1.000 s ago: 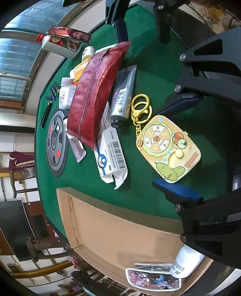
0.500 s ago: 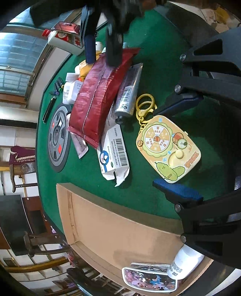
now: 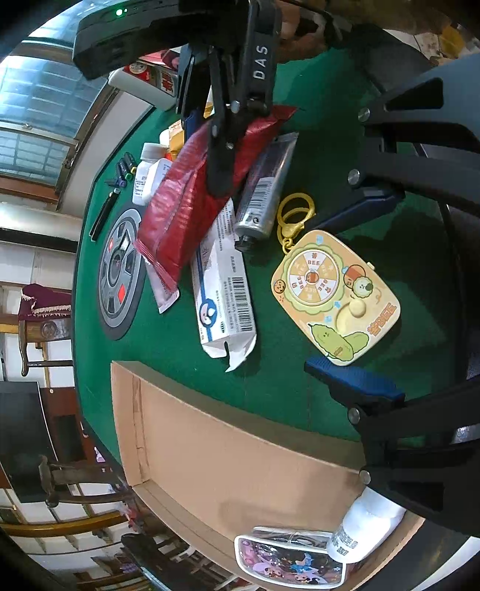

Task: Organize objects
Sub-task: 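Grasp the red foil bag with the right tool while the left tool holds the yellow card, then place the yellow card in the box with the left tool while the right tool lifts the red bag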

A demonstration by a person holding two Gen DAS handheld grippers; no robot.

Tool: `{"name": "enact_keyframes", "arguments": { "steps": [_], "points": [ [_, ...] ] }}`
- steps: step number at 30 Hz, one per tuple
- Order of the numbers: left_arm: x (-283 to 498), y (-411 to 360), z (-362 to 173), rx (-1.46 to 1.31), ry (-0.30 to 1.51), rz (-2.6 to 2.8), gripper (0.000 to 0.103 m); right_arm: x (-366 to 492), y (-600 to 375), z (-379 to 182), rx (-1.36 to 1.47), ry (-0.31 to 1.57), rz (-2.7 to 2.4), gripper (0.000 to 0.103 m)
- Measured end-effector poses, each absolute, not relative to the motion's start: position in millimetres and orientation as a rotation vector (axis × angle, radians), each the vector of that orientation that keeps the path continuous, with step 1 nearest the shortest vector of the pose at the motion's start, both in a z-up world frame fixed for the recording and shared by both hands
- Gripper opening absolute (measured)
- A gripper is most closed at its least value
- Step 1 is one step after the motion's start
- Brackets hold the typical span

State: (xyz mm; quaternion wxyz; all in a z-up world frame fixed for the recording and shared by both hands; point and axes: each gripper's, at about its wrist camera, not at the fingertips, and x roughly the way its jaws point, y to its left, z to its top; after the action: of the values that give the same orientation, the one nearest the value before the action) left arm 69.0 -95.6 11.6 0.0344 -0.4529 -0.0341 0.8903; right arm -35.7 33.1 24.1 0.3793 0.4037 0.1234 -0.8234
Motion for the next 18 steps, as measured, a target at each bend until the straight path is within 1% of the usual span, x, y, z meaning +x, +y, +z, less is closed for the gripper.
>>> {"name": "enact_keyframes", "arguments": {
  "steps": [6,18],
  "points": [
    [69,-97,23,-1.356,-0.124,2.755,0.067,-37,41,34,1.001,0.255,-2.134,0.052],
    [77,-101,48,-1.276,-0.111,2.809,0.067,-25,38,49,0.935,0.206,-2.14,0.052]
  ]
}}
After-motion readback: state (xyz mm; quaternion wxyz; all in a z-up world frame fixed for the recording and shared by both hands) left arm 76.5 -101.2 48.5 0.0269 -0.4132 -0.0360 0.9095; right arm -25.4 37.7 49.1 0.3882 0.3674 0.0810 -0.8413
